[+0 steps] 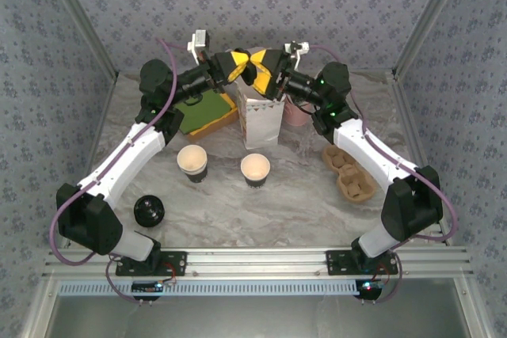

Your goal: Pack the takeout coffee

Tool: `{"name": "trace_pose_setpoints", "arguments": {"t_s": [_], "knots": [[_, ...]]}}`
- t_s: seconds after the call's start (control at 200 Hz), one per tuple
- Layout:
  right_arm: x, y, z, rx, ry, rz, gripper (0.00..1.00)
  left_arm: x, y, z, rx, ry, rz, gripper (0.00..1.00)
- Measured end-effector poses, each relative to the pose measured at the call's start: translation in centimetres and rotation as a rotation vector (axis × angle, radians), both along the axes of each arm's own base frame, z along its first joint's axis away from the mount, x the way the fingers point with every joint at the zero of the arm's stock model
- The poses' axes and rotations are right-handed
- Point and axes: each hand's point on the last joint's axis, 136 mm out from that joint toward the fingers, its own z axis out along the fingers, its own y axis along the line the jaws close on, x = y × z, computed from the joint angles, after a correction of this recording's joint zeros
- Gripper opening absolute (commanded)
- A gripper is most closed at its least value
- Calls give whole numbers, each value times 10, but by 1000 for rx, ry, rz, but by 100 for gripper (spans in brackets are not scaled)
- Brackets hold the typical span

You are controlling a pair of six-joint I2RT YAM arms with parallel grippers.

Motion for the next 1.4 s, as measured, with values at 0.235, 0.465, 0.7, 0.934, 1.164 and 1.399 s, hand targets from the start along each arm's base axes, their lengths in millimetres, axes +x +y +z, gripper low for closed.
{"name": "trace_pose_setpoints", "arguments": {"t_s": [0.235, 0.465, 0.7, 0.934, 1.164, 1.399], "knots": [[0, 0, 1, 1, -3, 0, 71, 0, 0, 0, -1, -3, 0, 0], [3, -1, -6, -25, 0, -11, 73, 3, 1, -4, 16, 2, 10, 59], [-3, -9, -27, -175, -21, -52, 74, 4, 28, -18, 117, 30, 93, 78], [-21, -17, -58, -398, -85, -53, 75, -12, 72, -23, 192, 16, 203, 80], [-46, -17, -100, -663, -182, -5, 73, -22, 81, -46, 297, 35, 229, 98], [-74, -13, -143, -909, -314, 55, 75, -28, 91, -94, 446, 146, 267, 100]]}}
